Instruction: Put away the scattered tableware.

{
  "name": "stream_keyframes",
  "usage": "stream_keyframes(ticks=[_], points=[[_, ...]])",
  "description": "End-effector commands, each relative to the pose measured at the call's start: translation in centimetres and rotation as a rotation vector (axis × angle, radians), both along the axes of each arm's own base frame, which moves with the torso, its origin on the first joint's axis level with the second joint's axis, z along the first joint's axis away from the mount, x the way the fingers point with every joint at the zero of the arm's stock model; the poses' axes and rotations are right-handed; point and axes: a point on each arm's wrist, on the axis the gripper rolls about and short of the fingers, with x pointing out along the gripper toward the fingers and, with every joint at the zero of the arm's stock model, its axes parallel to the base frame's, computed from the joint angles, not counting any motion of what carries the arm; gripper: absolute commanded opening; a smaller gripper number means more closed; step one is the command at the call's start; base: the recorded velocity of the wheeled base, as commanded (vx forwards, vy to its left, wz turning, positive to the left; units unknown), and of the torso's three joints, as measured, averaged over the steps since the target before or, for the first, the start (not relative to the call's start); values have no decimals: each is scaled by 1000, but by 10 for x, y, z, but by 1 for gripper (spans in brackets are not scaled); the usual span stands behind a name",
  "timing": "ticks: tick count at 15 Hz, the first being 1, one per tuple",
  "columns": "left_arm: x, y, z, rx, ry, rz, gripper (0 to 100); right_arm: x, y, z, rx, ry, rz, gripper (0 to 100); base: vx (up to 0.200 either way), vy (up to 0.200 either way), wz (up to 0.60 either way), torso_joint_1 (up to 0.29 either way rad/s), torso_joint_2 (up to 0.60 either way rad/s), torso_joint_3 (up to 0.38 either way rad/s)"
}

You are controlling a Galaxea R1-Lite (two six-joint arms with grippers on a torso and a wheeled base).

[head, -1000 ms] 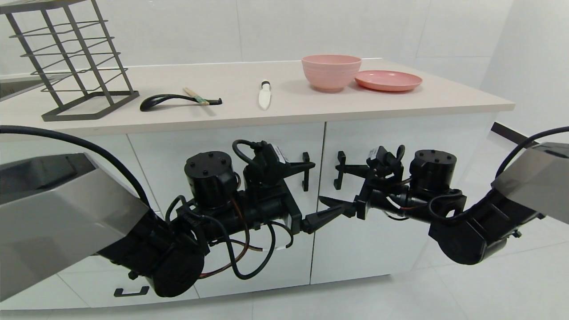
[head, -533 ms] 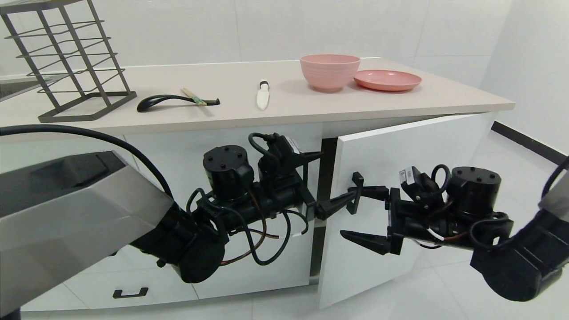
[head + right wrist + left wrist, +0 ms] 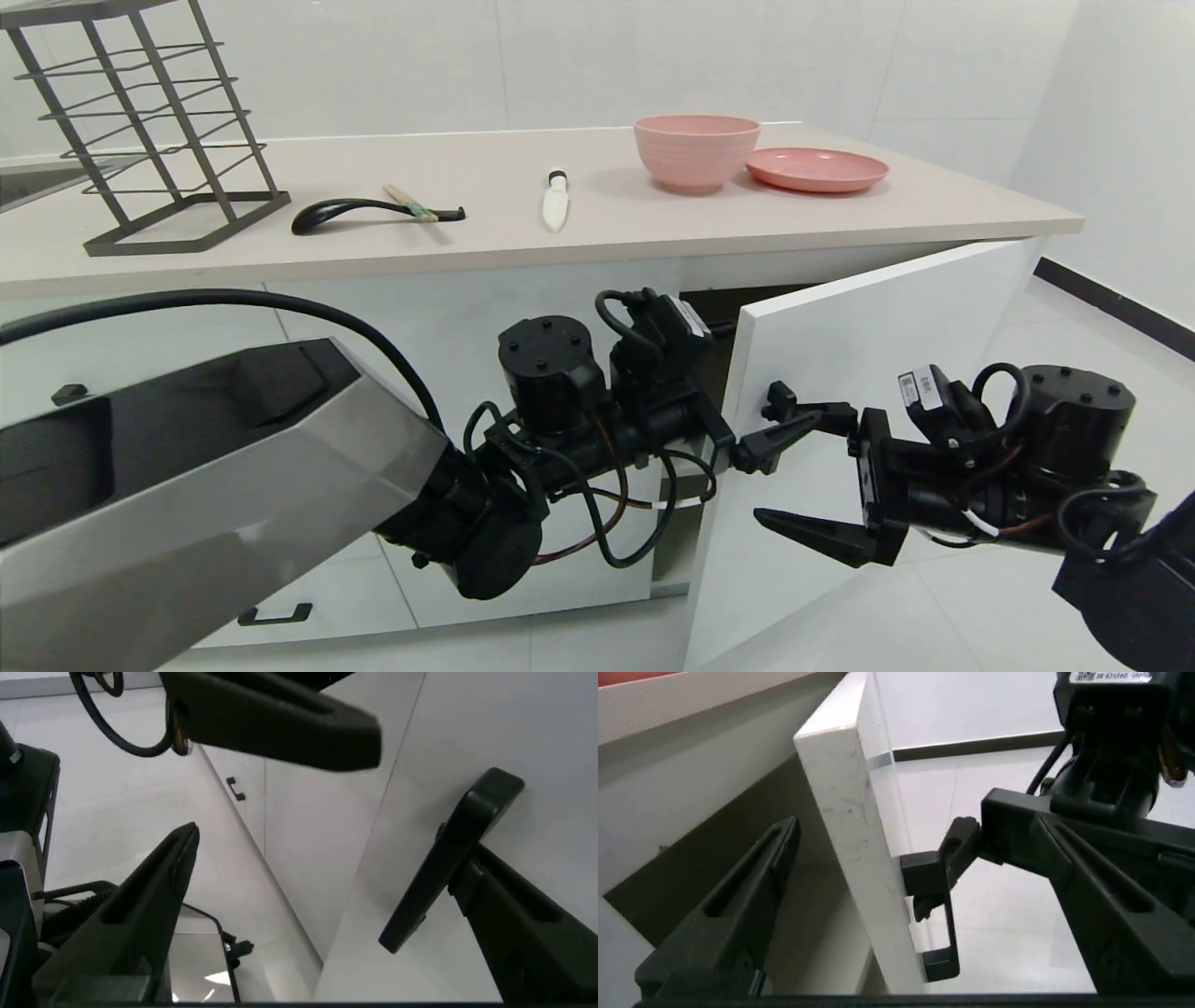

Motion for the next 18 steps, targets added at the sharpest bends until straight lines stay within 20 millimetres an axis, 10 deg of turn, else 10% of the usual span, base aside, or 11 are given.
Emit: stream_keyframes(ticks=[1, 9, 18], points=[[-7, -7, -4, -3, 0, -19, 100, 5, -6, -10, -17, 28, -39, 100, 0, 0, 0, 0, 0, 0], [-7, -8, -2, -12, -2, -15, 100, 15, -31, -30, -49, 65, -131, 100, 0, 0, 0, 0, 0, 0], [-4, -8, 2, -33, -4, 57, 100, -94, -56, 26, -33, -113, -162, 100, 0, 0, 0, 0, 0, 0]])
